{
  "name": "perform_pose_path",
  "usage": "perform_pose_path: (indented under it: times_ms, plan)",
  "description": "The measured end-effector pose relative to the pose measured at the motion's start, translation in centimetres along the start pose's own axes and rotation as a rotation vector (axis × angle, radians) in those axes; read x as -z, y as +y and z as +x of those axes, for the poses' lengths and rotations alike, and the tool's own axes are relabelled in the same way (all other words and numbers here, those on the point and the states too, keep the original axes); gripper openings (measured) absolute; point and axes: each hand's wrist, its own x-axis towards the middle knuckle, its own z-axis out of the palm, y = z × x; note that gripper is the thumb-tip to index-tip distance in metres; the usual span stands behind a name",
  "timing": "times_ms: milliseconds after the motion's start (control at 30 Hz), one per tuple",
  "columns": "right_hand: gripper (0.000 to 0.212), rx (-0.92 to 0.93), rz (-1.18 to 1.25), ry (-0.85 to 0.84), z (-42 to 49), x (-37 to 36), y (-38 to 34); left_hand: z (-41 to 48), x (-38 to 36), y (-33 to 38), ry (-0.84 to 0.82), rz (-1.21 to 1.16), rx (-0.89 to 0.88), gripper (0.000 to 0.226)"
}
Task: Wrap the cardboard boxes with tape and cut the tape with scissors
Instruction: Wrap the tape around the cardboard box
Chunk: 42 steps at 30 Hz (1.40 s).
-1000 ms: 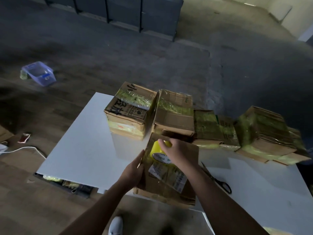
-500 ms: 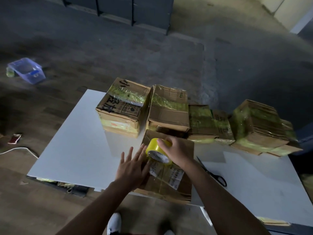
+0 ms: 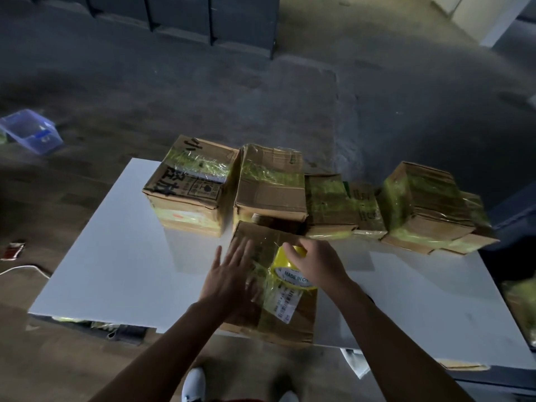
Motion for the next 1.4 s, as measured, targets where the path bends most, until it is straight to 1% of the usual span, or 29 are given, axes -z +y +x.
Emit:
perform_pose_path:
  times_ms: [100, 267, 333, 400, 467, 500, 567, 667, 767, 833, 967, 1000, 1067, 1133, 1233, 1300, 1400]
  plan:
    - [0.047, -0.028, 0.048, 0.004, 0.0, -0.2, 0.6, 0.3, -0.8, 1.3, 0.028, -0.073, -0.043, 0.091]
    - [0.031, -0.128, 0.426, -0.027, -1.4, -0.7, 2.6, 0.0, -1.8, 0.8, 0.005, -0.028, -0.039, 0.089]
    - [0.031, -0.138, 0.463, -0.019, -1.6, -0.9, 2.6, 0.0, -2.0, 0.9, -0.006, -0.001, -0.032, 0.09]
    - [0.04, -0.08, 0.362, 0.037, -1.4, -0.3, 2.6, 0.1, -2.0, 1.0, -0.017, 0.023, -0.03, 0.089]
    - [0.049, 0.025, 0.165, 0.112, -1.5, 1.1, 2.9, 0.1, -2.1, 0.9, -0.021, 0.035, -0.024, 0.086]
    - [0.051, 0.053, 0.091, 0.125, -1.8, 1.8, 3.3, 0.1, -2.1, 1.0, -0.019, 0.042, -0.025, 0.083]
    - [0.048, 0.048, 0.03, 0.12, -2.6, 2.7, 3.7, 0.1, -2.1, 1.0, -0.032, 0.055, -0.024, 0.081]
    - [0.046, 0.013, -0.041, 0.099, -2.5, 2.6, 2.9, 0.4, -1.5, 1.7, -0.062, 0.091, 0.001, 0.087]
    - [0.046, 0.008, -0.081, 0.072, -2.0, 2.2, 2.1, 1.1, -1.2, 4.2, 0.003, 0.047, -0.03, 0.087]
    - [0.045, -0.01, 0.02, 0.075, -2.1, 2.2, 3.0, 1.5, -1.7, 6.0, -0.02, 0.0, -0.072, 0.087]
    - [0.04, -0.148, 0.486, 0.049, -3.6, 2.0, 6.1, 1.7, -2.6, 6.9, -0.076, 0.072, -0.055, 0.088]
    - [0.039, -0.175, 0.554, 0.047, -4.1, 1.7, 6.6, 1.6, -2.7, 6.8, -0.086, 0.09, -0.053, 0.089]
    - [0.041, -0.19, 0.612, 0.064, -4.5, 1.2, 6.7, 1.5, -2.9, 6.7, -0.085, 0.111, -0.056, 0.091]
    - [0.046, -0.154, 0.591, 0.088, -4.4, 1.2, 6.3, 1.5, -3.1, 6.7, -0.088, 0.113, -0.065, 0.089]
    - [0.046, -0.081, 0.468, 0.132, -4.0, 2.6, 6.3, 1.5, -3.2, 6.6, -0.063, 0.102, -0.078, 0.089]
    - [0.052, -0.063, 0.345, 0.161, -4.0, 3.7, 7.7, 1.6, -3.4, 6.6, -0.047, 0.093, -0.084, 0.092]
    - [0.05, -0.086, 0.067, 0.093, -4.1, 4.7, 10.0, 1.7, -3.7, 6.5, -0.05, 0.126, -0.075, 0.092]
